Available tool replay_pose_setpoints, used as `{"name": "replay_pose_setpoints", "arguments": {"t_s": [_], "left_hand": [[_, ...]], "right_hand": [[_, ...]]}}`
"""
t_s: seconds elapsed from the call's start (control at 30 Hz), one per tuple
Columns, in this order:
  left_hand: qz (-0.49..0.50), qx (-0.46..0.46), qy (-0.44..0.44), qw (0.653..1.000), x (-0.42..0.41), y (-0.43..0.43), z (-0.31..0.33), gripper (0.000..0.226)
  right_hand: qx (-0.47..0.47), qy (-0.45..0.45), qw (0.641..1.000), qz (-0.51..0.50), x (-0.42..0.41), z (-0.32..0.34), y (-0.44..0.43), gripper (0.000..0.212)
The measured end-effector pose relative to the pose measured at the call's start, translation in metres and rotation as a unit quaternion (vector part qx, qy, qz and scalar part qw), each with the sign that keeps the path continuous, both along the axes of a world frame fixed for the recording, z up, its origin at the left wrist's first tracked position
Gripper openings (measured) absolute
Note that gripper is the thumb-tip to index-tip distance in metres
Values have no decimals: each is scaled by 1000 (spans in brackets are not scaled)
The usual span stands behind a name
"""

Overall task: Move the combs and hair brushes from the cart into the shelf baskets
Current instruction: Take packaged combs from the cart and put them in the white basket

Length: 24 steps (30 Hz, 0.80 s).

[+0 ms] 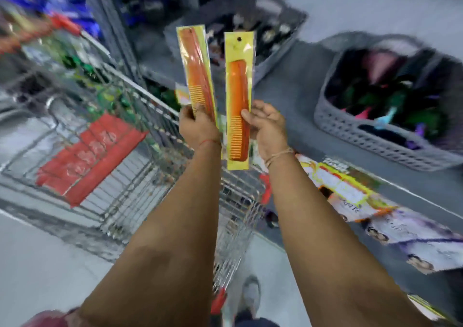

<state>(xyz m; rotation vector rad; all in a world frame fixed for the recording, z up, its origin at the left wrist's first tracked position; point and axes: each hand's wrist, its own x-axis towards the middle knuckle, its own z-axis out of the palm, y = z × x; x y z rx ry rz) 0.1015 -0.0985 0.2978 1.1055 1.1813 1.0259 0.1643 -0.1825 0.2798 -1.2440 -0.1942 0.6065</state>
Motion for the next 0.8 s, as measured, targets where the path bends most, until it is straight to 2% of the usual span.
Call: {"name": "replay_pose_setpoints", "arguments": {"t_s": [0.13, 0.23, 0.33, 0.4, 0.5, 0.57, 0.67, 0.73, 0.8], "left_hand": [[-98, 19, -64, 993, 47, -47, 55, 15], [-199, 28, -90, 975, 79, -95, 93, 14], [-303, -1, -100, 948, 109, -144, 122, 37], [-362, -14, -92, 928, 129, -177, 131, 39], [-423, 7, -54, 904, 156, -227, 133, 24], [-470, 27, -20, 882, 171, -259, 132, 35], [-534, 53, 15, 843, 184, -308, 129, 38], [-566, 54, 38, 822, 192, -333, 126, 39], [-579, 49, 59, 812, 202, -354, 119, 40]], "right_hand": [[81, -64, 986, -131, 40, 57, -51, 19], [95, -98, 964, -227, 62, 91, -101, 29], [83, -131, 942, -297, 76, 113, -152, 20], [63, -127, 926, -350, 84, 121, -186, 17], [13, -123, 904, -408, 96, 126, -237, 25], [-19, -123, 894, -431, 102, 126, -273, 25], [-94, -116, 880, -452, 116, 122, -330, 11], [-134, -107, 866, -469, 129, 114, -369, 25], [-157, -90, 859, -478, 138, 107, -403, 27]]}}
